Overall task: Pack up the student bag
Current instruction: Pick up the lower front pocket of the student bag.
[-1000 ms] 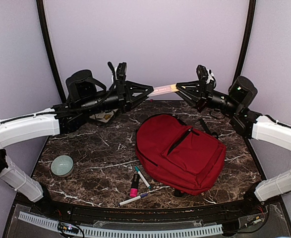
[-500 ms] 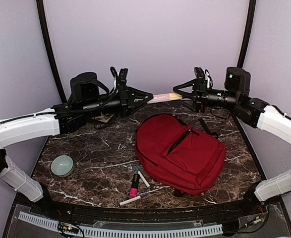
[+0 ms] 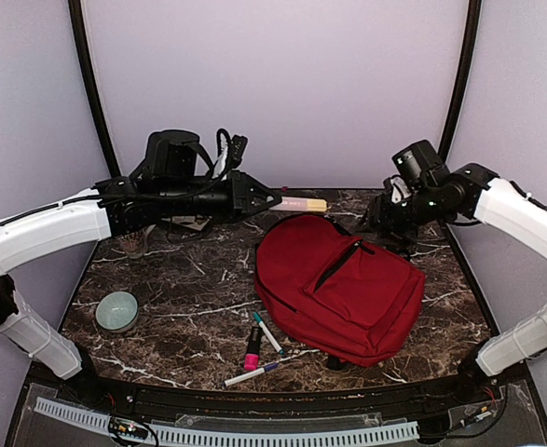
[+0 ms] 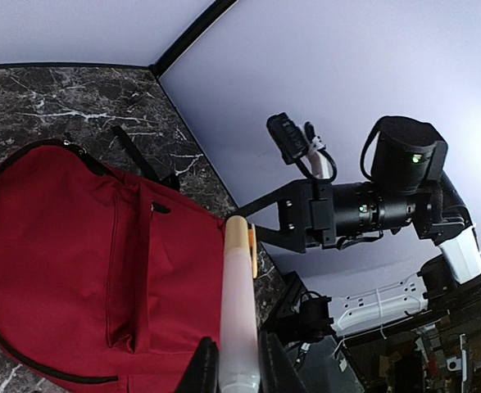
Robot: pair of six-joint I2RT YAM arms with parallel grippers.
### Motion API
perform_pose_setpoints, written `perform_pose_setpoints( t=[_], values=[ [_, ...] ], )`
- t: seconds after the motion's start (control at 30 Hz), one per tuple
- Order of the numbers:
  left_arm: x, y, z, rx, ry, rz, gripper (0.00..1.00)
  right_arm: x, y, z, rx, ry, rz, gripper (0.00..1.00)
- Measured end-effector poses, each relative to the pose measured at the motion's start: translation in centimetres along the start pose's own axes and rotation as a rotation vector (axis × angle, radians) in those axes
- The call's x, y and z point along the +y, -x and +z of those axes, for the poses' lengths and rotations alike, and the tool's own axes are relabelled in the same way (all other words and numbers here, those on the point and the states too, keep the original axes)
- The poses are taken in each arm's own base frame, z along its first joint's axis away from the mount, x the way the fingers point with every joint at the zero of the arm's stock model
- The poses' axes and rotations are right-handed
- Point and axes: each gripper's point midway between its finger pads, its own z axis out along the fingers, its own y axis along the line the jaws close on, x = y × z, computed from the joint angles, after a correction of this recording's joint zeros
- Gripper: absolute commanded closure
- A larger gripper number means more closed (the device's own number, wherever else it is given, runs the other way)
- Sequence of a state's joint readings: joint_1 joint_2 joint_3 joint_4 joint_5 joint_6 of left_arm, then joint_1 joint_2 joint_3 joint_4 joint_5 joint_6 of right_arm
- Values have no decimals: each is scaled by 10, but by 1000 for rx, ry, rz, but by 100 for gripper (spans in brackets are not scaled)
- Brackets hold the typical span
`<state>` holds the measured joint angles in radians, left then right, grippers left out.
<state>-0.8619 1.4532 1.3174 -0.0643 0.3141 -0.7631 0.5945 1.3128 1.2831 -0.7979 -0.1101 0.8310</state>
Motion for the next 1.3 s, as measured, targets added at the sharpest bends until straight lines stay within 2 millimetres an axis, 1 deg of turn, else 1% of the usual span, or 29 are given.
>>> perform_pose_setpoints(
  t=[0.03,0.07,0.17,0.23,0.37,0.5,0.77,0.93,1.07,1.2,1.3],
  values=[
    [1,0,0,5,9,10,100,-8,-4,8,24,-43,8,44],
    [1,0,0,11,20,22,100,-21,-9,20,64,-114,19,44],
    [5,-2,2,30,40,46,100,-39,-17,41,130,-213,28,43],
    [9,-6,4,45,53,54,100,-47,-20,52,166,-266,30,43],
    [17,-13,7,73,74,62,100,-56,-24,68,216,-329,29,44],
    [18,-14,7,78,76,75,100,-59,-28,82,249,-362,23,44],
    [19,-17,7,93,78,97,100,-45,-28,107,282,-375,-13,45],
    [23,-21,6,112,91,118,100,-52,-36,121,310,-421,-40,46],
    [26,-24,5,126,101,131,100,-54,-36,122,301,-438,-54,47],
    [26,-25,4,131,103,142,100,-58,-35,122,296,-463,-76,55],
    [26,-26,2,135,106,148,100,-62,-35,122,294,-484,-100,59]
  ],
)
